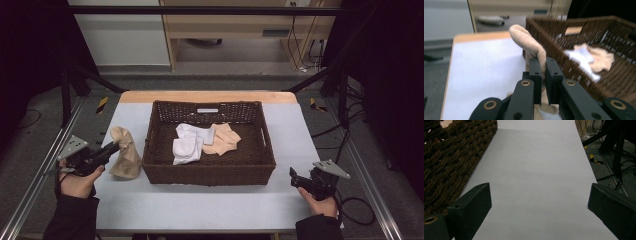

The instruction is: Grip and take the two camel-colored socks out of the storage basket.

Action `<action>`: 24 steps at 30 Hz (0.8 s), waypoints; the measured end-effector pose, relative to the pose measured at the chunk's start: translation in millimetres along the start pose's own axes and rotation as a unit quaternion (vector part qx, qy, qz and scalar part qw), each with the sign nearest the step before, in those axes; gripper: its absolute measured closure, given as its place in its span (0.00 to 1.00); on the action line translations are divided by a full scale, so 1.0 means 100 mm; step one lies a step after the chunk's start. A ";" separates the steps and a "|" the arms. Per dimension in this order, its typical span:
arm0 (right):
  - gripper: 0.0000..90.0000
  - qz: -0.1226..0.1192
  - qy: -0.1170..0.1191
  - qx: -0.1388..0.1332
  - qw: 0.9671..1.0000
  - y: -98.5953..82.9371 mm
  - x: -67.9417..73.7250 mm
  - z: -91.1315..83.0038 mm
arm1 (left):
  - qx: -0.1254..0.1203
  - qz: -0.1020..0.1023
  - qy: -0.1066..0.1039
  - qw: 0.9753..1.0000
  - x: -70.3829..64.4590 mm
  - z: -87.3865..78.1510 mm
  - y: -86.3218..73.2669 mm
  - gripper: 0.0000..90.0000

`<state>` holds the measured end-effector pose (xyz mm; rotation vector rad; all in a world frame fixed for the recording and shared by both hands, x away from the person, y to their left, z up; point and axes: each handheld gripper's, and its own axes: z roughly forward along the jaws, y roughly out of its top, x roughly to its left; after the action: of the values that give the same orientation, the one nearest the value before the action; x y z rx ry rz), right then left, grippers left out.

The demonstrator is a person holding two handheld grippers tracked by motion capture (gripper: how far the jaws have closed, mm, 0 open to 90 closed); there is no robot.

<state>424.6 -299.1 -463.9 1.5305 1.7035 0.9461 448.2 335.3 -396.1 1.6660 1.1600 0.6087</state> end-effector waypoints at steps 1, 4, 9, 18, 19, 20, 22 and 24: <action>0.06 0.000 0.000 0.000 1.000 0.00 0.00 0.00 | 0.010 -0.002 0.001 1.000 0.01 0.03 -0.03 0.93; 0.06 0.000 0.000 0.000 1.000 0.00 0.00 0.00 | 0.036 -0.003 0.002 0.999 0.04 0.10 -0.12 0.93; 0.06 -0.001 0.000 0.000 1.000 0.00 0.00 0.00 | 0.087 0.008 0.009 0.996 0.08 0.25 -0.28 0.92; 0.06 0.000 0.000 -0.001 1.000 0.00 -0.01 -0.01 | 0.076 0.005 0.033 0.997 0.08 0.19 -0.38 0.49; 0.06 0.001 0.000 0.000 1.000 -0.01 -0.01 -0.01 | 0.070 0.004 0.035 0.997 0.08 0.16 -0.39 0.45; 0.06 0.002 0.000 0.001 1.000 -0.01 -0.01 -0.01 | 0.064 0.005 0.037 0.997 0.07 0.11 -0.41 0.41; 0.06 0.003 0.000 0.002 1.000 -0.01 -0.01 -0.01 | 0.059 0.005 0.041 0.997 0.07 0.03 -0.43 0.35; 0.06 0.003 0.000 0.001 1.000 -0.01 -0.01 -0.01 | 0.058 0.007 0.044 0.997 0.07 -0.05 -0.46 0.31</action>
<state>423.8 -300.0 -463.9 1.5385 1.7013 0.9477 428.2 346.5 -437.3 1.7611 1.2681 0.6397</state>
